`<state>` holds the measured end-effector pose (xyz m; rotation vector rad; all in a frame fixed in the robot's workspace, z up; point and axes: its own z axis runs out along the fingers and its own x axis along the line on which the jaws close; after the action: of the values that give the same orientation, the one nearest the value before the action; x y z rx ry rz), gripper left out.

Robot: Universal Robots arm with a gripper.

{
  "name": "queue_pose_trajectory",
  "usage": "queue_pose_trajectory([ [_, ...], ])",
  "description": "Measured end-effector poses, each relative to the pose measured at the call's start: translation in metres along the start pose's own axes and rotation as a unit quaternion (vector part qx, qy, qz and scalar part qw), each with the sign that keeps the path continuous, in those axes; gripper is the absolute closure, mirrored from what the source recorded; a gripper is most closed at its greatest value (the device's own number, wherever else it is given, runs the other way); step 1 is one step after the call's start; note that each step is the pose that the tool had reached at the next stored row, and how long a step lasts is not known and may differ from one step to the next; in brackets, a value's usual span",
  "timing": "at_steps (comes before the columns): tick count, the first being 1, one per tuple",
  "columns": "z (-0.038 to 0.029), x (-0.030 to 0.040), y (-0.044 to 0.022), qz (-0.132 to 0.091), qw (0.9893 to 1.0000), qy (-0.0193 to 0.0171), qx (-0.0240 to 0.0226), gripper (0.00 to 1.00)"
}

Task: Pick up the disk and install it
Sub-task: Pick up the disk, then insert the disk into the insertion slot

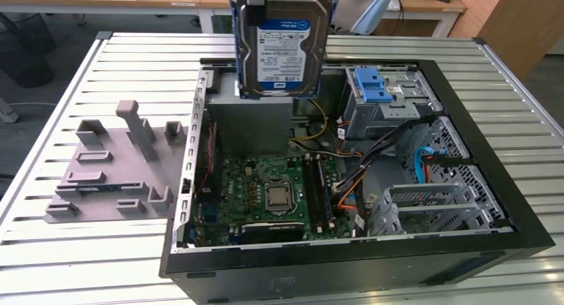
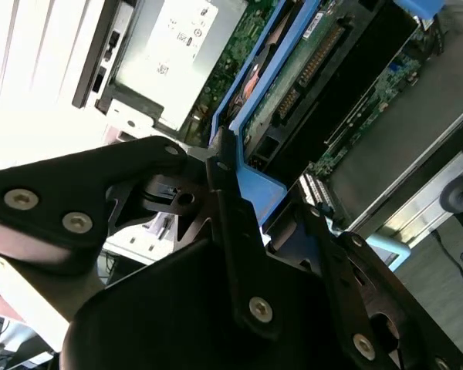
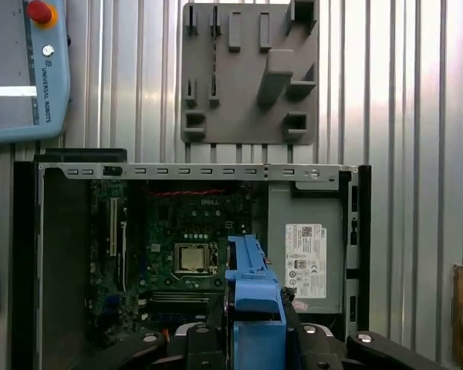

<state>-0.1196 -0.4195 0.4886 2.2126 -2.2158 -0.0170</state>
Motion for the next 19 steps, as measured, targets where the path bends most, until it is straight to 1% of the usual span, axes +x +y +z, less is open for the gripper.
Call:
queue_pose_trajectory([
  [8,0.0018,0.0006,-0.0364,0.000,1.0000,0.0000,0.0000,0.64],
  [10,0.0021,0.0008,-0.0433,0.000,1.0000,0.0000,0.0000,0.64],
  [15,0.0021,0.0008,-0.0449,0.000,1.0000,0.0000,0.0000,0.64],
  [19,0.0021,0.0008,-0.0450,0.000,1.0000,0.0000,0.0000,0.64],
])
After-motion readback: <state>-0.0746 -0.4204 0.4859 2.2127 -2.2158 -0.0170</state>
